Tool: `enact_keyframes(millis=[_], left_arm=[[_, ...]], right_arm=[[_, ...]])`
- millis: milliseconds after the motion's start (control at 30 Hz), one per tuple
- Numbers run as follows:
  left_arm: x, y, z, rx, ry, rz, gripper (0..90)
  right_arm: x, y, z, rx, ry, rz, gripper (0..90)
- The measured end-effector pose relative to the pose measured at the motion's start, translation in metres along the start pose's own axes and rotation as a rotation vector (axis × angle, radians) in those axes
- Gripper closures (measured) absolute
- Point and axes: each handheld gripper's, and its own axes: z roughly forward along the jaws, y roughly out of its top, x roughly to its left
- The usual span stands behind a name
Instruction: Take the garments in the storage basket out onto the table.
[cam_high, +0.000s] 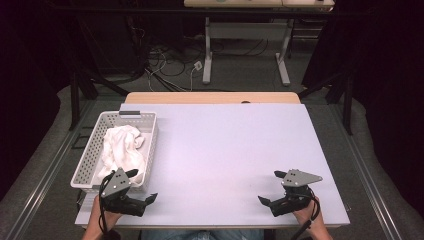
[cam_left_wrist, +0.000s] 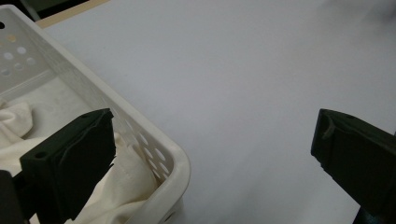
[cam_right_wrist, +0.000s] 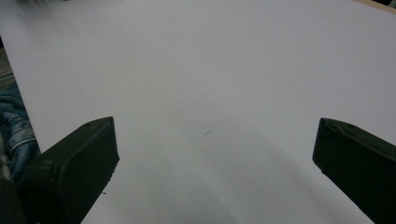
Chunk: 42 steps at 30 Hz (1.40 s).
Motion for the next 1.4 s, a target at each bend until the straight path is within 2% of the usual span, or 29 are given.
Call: enact_keyframes(millis=[267,567,867,933,1067,1400], left_arm=[[0.001,0.001,-0.002,0.011,0.021,-0.002,0.0],[0.009,0.009,-0.009,0.015,0.06,-0.013,0.0],[0.023,0.016,-0.009,0.035,0.099,-0.051,0.0],[0.025,0.017,-0.01,0.044,0.102,-0.047,0.0],[0.03,0.019,-0.008,0.045,0.108,-0.076,0.0],[0.046,0.025,-0.003,0.1,0.149,-0.103,0.2]], right_arm=[[0.0,-0.001,0.001,-0.002,-0.003,-0.002,0.0],[-0.001,-0.002,0.002,-0.002,-0.001,-0.001,0.0],[0.0,-0.001,0.002,0.005,0.005,0.0,0.0],[0.0,-0.001,0.002,0.001,0.008,-0.001,0.0],[0.0,-0.001,0.003,-0.005,0.009,0.0,0.0],[-0.002,-0.002,0.001,0.004,0.013,0.003,0.0]])
